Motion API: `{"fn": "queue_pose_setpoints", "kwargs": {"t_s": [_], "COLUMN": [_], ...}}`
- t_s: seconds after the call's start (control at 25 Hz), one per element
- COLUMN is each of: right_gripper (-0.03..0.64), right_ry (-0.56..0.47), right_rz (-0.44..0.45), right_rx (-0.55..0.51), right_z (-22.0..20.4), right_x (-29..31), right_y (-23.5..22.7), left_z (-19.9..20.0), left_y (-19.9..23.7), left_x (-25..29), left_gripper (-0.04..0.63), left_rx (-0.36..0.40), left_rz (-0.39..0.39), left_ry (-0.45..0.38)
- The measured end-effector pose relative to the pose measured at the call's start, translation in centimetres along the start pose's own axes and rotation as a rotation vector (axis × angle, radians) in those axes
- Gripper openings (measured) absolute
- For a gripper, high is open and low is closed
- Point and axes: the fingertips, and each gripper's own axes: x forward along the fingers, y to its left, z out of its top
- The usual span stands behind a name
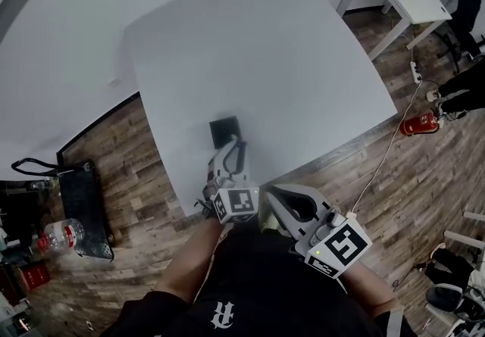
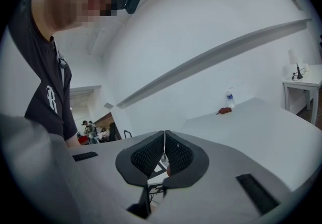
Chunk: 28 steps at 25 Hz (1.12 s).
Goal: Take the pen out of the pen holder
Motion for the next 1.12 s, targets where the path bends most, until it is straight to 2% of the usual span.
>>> {"fn": "queue_pose_setpoints", "kwargs": {"t_s": [0.72,1.12], "right_gripper": [0.015,0.015], "right_ry": [-0.028,-0.035], "right_rz": [0.041,0.054], "right_rx": [-0.085,-0.123], "right_z": [0.5,0.2], "right_x": [-2.5,-4.4], "right_y": [1.6,2.7], "left_z": [9.2,13.4], "left_y": [1.5,0.2], "left_x": [-7.4,-13.1], "left_gripper": [0.064,0.064], "left_rx": [-0.013,-0.032], "left_rz": [0.07,0.085], "left_ry": [-0.135,-0.2]}}
